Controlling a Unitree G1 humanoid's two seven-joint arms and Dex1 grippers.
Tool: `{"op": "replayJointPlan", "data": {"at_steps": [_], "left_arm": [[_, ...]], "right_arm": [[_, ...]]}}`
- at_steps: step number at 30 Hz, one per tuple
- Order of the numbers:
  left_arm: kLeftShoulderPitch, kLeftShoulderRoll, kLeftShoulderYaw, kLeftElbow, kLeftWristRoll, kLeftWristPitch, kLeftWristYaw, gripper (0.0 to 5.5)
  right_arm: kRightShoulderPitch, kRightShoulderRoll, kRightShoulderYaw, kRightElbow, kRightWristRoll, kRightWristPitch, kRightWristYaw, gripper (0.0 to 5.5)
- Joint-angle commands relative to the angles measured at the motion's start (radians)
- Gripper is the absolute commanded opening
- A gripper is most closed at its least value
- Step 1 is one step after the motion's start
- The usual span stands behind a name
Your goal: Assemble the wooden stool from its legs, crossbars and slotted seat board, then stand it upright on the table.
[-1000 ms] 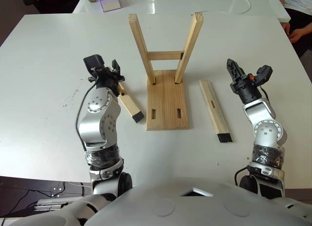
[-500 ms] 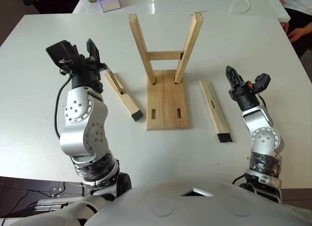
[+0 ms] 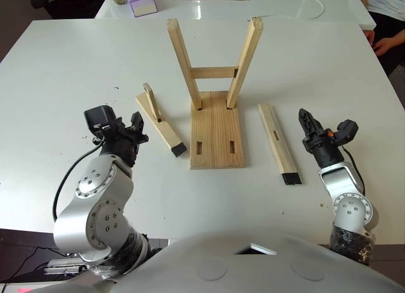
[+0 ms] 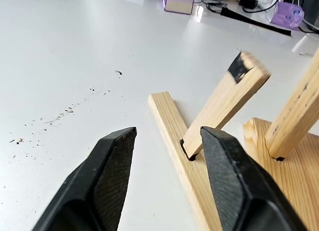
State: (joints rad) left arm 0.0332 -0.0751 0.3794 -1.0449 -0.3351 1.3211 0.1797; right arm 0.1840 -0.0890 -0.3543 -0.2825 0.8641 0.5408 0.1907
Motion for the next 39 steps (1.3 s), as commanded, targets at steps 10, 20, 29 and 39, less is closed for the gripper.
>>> {"op": "replayJointPlan", "data": {"at_steps": [10,20,29,39], "left_arm": [[0.066,-0.258,-0.181,0.073,0.038,0.08,0.157,3.12],[-0.016,-0.302,-0.221,0.311,0.009,-0.003,0.225,3.59],[-0.185,-0.216,-0.203,0.52,-0.034,-0.072,0.211,3.59],[-0.237,-0.224,-0.139,0.554,-0.014,0.2,0.277,3.59]], "right_arm": [[-0.156,-0.099,0.019,0.107,0.001,0.104,0.03,2.88],[-0.272,-0.114,0.049,0.22,-0.039,0.083,0.076,2.88],[-0.301,-0.067,0.058,0.287,-0.081,0.021,0.104,2.88],[-0.331,-0.04,0.041,0.337,-0.1,-0.054,0.114,2.88]]}}
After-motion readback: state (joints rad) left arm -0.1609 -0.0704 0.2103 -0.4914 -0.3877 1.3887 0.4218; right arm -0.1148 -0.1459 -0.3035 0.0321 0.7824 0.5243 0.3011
